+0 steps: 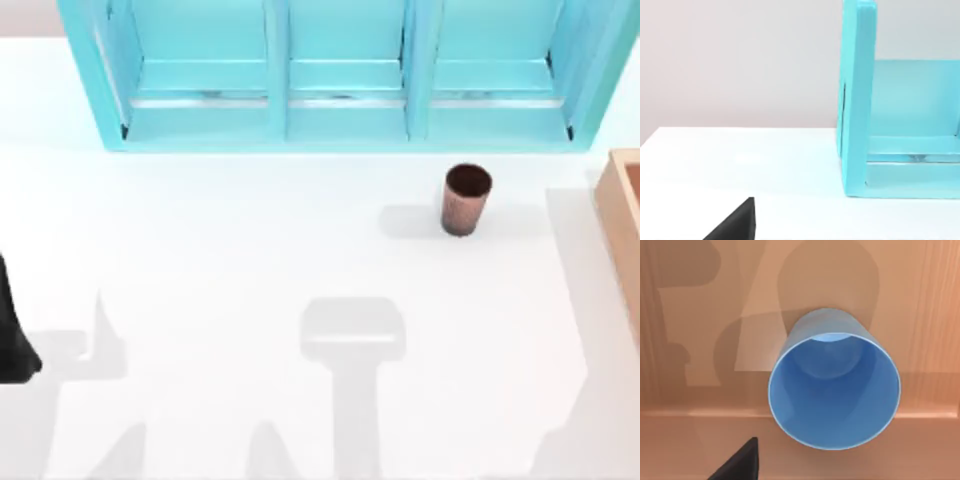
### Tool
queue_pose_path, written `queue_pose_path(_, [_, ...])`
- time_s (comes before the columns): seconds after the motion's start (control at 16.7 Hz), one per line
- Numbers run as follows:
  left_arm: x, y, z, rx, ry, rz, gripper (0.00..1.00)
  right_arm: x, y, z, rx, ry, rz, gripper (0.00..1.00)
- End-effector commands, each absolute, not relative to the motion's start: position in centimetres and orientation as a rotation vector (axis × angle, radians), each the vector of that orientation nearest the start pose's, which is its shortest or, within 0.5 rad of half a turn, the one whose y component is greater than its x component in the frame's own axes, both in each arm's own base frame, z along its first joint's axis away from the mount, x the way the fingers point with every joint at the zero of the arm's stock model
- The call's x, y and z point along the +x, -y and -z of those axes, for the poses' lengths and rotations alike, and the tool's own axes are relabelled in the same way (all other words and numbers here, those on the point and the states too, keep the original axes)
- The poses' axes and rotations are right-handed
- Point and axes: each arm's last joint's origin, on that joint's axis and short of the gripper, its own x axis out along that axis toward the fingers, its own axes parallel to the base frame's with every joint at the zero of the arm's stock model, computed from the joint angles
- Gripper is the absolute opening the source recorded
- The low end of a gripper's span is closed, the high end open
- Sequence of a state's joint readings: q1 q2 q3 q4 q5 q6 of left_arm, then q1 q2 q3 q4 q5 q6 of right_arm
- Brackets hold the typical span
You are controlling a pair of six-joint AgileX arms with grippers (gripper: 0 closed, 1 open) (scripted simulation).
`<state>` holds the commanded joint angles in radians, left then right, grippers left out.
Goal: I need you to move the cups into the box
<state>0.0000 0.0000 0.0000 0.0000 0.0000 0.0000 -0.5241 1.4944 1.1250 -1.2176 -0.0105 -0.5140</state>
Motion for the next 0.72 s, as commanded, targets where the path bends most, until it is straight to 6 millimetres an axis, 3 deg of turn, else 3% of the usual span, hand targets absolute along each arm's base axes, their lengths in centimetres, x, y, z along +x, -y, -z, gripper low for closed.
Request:
queue_pose_path(0.36, [10.6,0.1,-16.0,0.000,0.000,0.000,1.00,22.0,12.4,-30.5,0.022,-1.578,-0.003,1.00])
queue_pose_path(0.48, [10.6,0.1,-16.0,0.000,0.000,0.000,1.00,21.8,12.3,-31.4,0.019,-1.575,-0.002,1.00])
queue_pose_path(0.72, [10.6,0.1,-16.0,0.000,0.000,0.000,1.00,21.9,12.3,-31.3,0.019,-1.576,-0.004,1.00])
